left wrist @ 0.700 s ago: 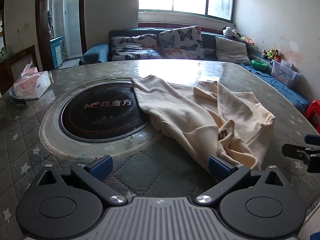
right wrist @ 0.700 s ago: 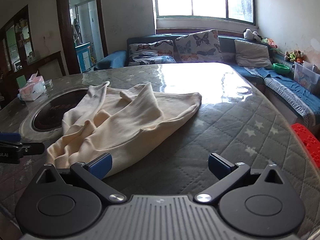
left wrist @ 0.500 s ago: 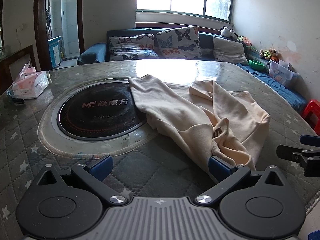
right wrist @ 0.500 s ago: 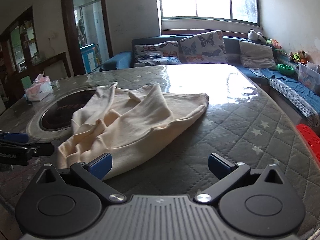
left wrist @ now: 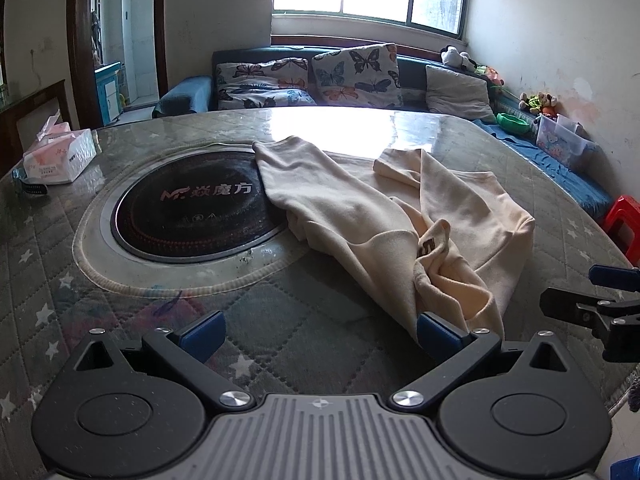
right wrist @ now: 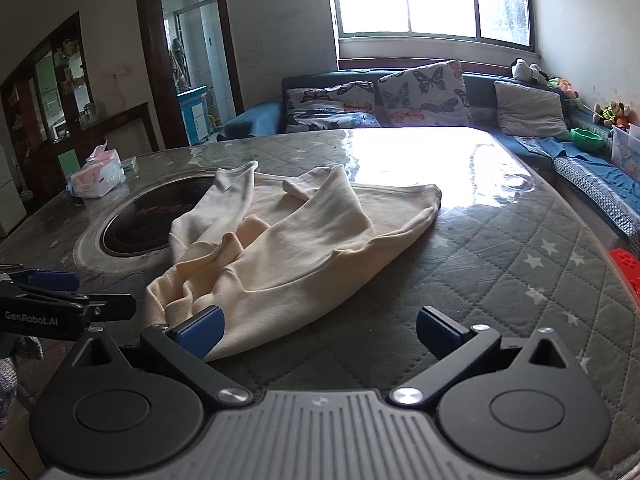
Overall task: Fold clothes
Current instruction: 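Move both grippers toward the crumpled cream sweatshirt on the table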
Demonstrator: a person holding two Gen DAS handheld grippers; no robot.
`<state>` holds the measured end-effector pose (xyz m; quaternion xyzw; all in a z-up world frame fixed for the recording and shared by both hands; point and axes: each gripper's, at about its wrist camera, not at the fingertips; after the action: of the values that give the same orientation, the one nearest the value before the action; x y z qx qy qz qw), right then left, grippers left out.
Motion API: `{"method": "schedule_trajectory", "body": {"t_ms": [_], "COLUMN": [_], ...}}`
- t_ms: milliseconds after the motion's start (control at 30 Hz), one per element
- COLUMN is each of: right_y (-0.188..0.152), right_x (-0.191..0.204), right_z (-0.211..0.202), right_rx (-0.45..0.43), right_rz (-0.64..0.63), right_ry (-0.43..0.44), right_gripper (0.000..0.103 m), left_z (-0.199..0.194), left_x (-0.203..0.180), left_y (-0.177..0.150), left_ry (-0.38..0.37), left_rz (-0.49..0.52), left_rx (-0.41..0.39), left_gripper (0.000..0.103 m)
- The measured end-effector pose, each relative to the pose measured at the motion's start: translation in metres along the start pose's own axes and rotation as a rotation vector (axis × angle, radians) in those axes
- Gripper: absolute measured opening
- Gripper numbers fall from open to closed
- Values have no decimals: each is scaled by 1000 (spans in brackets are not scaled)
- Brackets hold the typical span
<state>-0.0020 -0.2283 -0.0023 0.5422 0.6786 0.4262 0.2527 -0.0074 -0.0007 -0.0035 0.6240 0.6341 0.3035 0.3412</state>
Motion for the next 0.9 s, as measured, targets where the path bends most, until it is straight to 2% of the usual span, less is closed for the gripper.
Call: {"method": "schedule_trajectory", "body": {"t_ms": [900], "right_y": [2], "right_x": [6], "right_z": [19], "right_rx": [45], "right_rz": [-20], "right_ry": [29], "right_gripper": [103], "left_z": [16], "left_x": [0], "left_y": [3], "left_ry": [3], "left_rz": [-8], "left_rx": [58], "left_gripper": [103]}}
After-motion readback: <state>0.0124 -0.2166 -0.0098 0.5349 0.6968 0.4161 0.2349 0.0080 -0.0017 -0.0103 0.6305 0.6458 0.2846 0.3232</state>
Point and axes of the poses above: each gripper's, at about its wrist camera, not at the fingertips, and z roughly the way its jaws point, x to its left, y to its top, and after that the axes turned 6 degrees about -x, right-handed
